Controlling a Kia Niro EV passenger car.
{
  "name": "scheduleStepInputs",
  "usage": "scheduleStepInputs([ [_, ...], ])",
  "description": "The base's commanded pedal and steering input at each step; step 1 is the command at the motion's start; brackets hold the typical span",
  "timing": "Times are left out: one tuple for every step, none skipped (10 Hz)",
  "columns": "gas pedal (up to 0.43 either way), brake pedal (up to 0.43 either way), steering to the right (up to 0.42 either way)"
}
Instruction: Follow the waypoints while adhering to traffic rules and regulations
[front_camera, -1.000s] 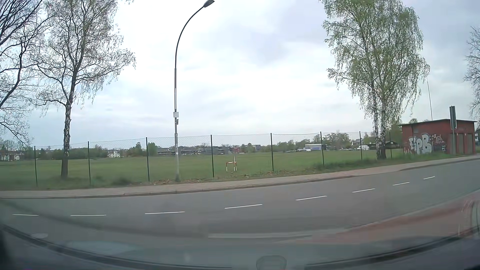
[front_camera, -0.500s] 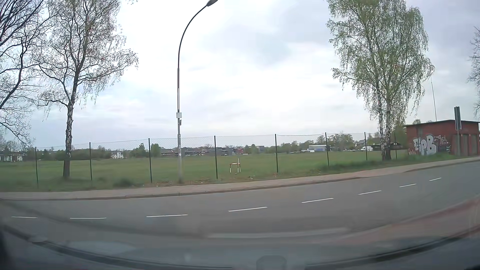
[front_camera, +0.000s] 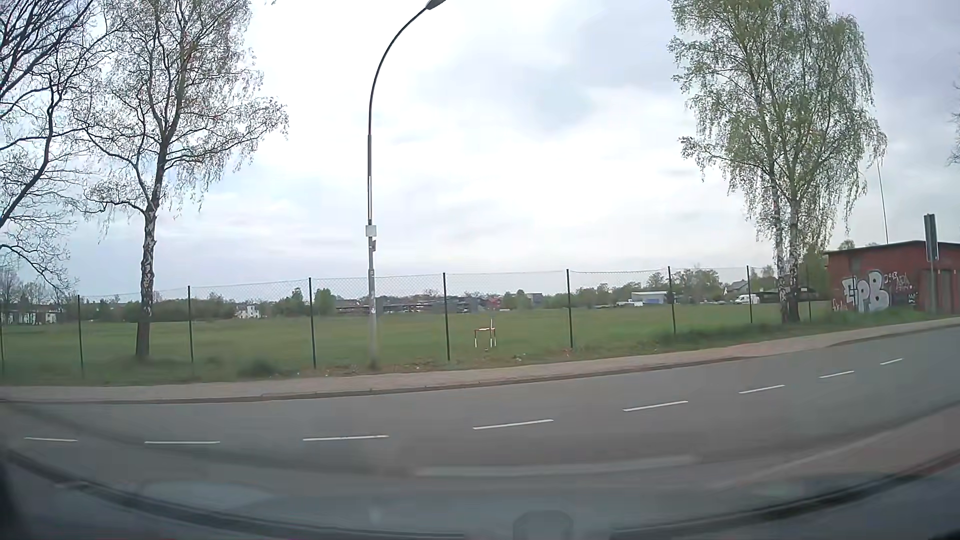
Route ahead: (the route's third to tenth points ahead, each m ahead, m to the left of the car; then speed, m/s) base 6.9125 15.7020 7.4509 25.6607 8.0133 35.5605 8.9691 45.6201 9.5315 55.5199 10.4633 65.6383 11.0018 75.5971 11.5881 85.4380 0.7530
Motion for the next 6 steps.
scheduleStepInputs([
  [0.098,0.000,-0.447],
  [0.098,0.000,-0.452],
  [0.118,0.000,-0.453],
  [0.157,0.000,-0.452],
  [0.209,0.000,-0.452],
  [0.240,0.000,-0.452],
])
